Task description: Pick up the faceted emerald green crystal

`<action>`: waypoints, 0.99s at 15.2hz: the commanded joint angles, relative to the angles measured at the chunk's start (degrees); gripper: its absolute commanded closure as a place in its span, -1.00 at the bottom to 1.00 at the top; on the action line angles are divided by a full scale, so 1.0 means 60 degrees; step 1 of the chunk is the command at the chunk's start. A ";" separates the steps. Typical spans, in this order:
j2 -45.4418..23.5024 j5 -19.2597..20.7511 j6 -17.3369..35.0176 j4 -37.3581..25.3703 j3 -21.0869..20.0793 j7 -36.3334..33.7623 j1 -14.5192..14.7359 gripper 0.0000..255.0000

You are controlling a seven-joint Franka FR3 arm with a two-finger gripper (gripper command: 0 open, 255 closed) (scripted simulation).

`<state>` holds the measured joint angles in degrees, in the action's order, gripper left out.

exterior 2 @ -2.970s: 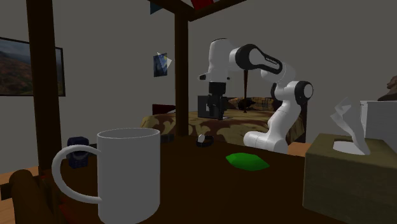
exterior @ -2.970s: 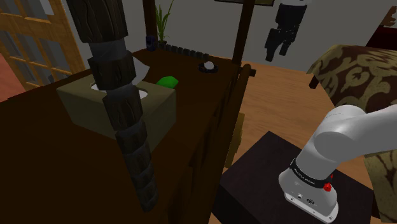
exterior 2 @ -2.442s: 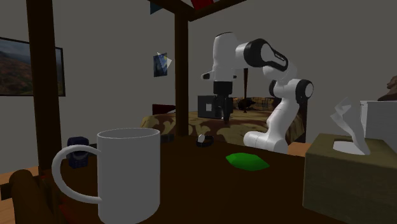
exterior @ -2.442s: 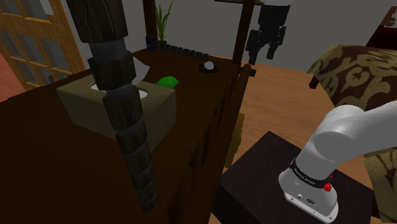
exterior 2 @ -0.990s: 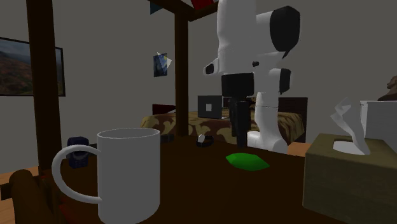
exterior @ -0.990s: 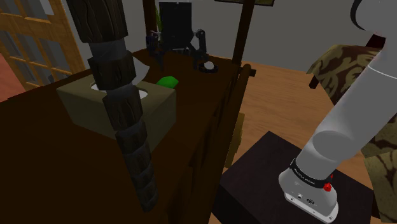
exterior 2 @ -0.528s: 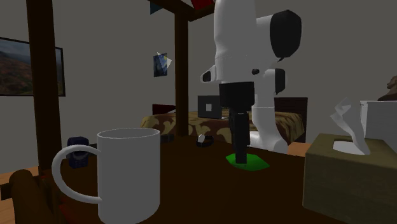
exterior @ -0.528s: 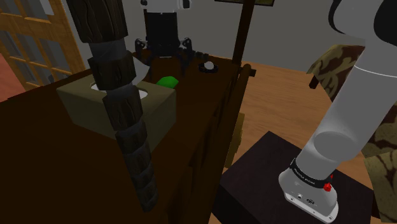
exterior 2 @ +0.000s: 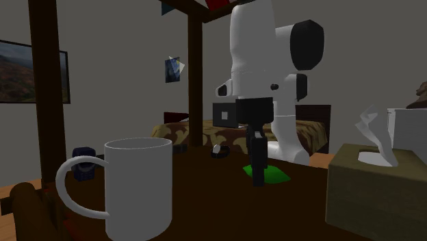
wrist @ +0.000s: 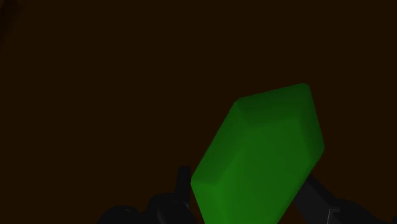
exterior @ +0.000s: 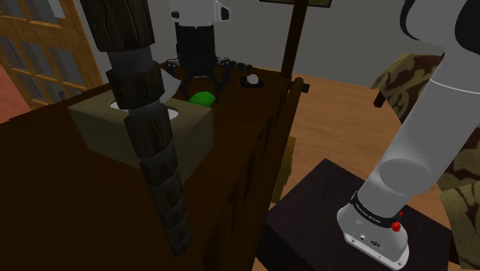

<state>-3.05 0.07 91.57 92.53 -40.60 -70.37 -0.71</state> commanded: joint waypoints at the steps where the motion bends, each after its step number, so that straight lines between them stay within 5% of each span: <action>1: -0.0007 0.0000 -0.0004 0.0012 0.0001 -0.0001 0.0000 1.00; 6: 0.0009 -0.0012 0.0015 0.0044 0.0007 0.0016 -0.0010 1.00; 15: -0.0374 0.0231 -0.1241 -0.1507 -0.0072 -0.0185 0.0135 1.00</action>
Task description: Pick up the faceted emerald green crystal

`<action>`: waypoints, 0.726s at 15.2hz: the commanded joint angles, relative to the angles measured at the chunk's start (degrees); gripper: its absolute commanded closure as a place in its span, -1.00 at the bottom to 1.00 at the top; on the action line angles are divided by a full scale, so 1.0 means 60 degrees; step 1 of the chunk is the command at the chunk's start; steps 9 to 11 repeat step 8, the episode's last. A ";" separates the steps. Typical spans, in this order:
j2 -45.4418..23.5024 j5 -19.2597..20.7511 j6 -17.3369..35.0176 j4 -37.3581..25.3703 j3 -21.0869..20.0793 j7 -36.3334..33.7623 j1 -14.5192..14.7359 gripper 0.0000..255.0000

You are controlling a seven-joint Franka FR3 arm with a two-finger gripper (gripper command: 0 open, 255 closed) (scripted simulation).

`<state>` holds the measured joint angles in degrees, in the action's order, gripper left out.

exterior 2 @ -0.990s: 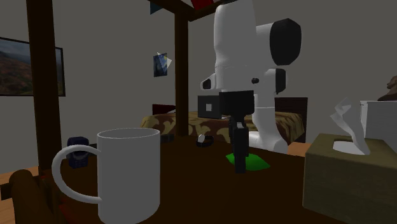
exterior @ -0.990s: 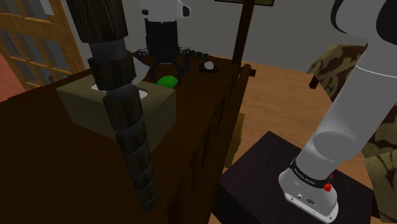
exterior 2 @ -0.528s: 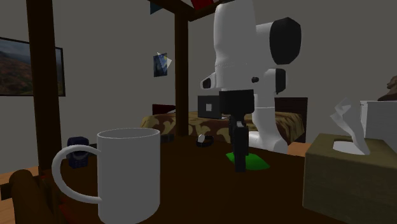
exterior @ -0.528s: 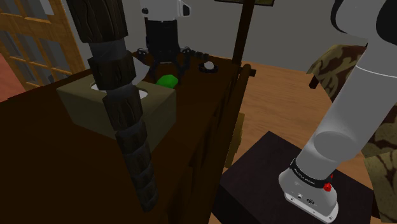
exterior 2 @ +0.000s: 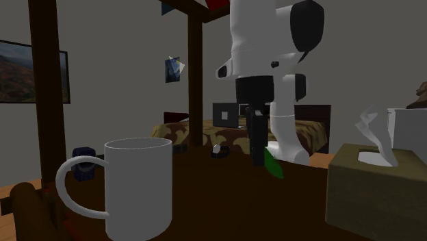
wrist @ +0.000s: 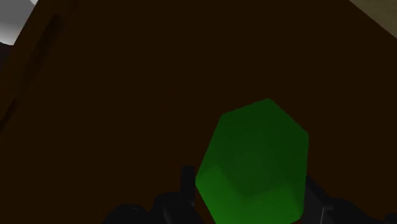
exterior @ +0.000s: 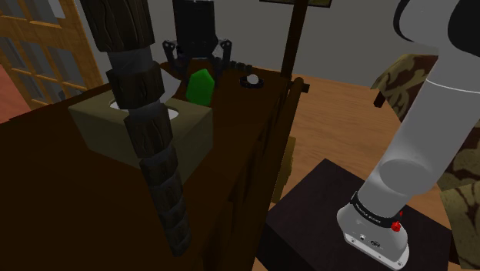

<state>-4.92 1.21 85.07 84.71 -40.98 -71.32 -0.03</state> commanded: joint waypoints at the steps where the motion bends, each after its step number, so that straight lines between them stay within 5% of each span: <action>1: -0.0125 0.0081 -0.0305 -0.0399 -0.0023 -0.0056 0.0049 1.00; 11: -0.0515 0.0339 -0.1100 -0.1493 -0.0096 -0.0238 0.0241 1.00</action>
